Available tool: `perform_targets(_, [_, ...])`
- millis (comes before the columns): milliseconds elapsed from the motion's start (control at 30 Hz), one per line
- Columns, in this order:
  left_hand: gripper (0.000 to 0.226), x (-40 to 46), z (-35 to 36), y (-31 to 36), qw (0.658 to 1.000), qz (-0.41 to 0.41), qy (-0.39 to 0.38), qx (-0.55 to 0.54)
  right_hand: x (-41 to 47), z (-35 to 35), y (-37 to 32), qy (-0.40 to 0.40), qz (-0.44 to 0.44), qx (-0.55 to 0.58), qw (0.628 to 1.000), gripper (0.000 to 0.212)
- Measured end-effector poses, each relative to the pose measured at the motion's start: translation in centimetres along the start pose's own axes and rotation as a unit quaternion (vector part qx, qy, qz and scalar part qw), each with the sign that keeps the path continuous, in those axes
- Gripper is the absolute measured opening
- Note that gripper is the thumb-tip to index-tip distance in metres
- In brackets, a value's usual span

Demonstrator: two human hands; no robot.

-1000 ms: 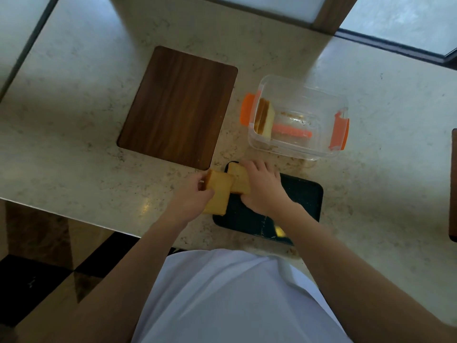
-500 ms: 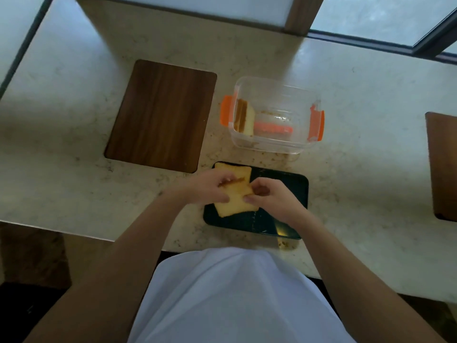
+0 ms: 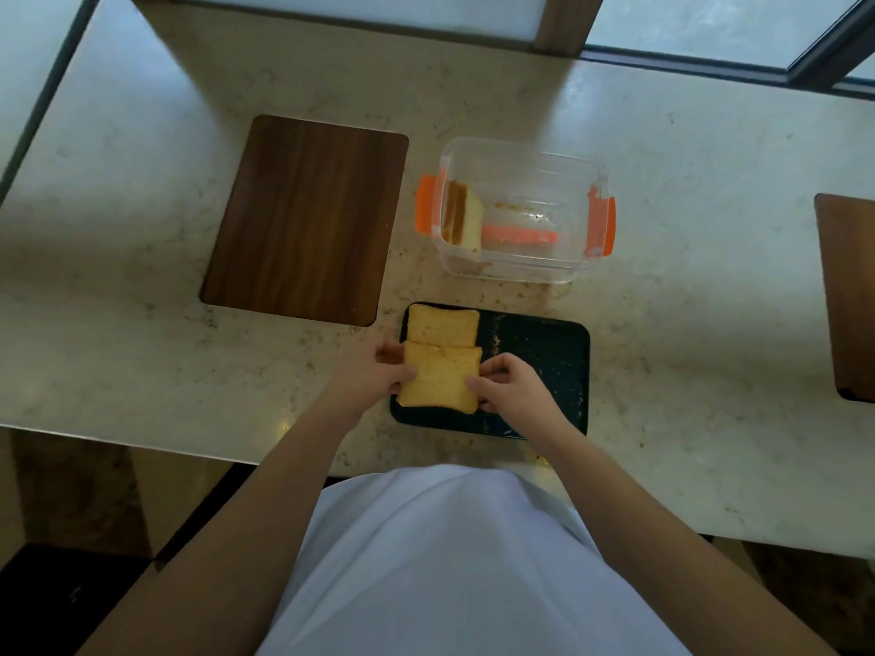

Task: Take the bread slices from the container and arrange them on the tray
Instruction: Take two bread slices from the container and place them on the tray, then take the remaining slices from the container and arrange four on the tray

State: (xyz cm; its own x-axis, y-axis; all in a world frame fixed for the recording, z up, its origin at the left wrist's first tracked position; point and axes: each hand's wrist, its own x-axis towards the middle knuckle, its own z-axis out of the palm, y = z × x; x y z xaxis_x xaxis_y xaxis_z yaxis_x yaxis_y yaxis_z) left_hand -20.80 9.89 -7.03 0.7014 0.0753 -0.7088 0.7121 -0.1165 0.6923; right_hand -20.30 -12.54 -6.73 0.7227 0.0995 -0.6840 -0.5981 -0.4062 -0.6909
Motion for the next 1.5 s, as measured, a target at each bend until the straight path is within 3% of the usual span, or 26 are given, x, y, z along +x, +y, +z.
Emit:
perform_targets(167, [0.023,-0.4,0.7,-0.7,0.973,0.098,0.076,0.195,0.4,0.8,0.9,-0.014,0.014,-0.029,0.999,0.023])
perform_targets(233, [0.018,-0.6,1.0,-0.9,0.961,0.133,0.087,0.227,0.4,1.0,1.3,-0.029,0.019,-0.036,0.999,0.028])
perform_targets(1133, [0.024,-1.1,2.2,-2.2,0.902,0.156,0.139,0.379,0.8,1.8,1.8,-0.022,0.034,-0.108,0.993,0.039])
perform_targets(1300, [0.03,-1.7,1.9,0.0,0.861,0.194,0.111,0.458,1.2,0.2,0.7,-0.06,0.055,-0.121,0.989,0.037])
perform_targets(1400, [0.039,-2.9,2.8,3.0,0.863,0.237,0.103,0.434,0.8,-2.2,-1.4,-0.077,0.056,-0.158,0.983,0.024])
perform_targets(1500, [0.035,-2.9,3.3,8.6,0.893,0.279,0.132,0.326,0.8,-4.8,-6.4,-0.082,0.007,-0.092,0.992,0.017])
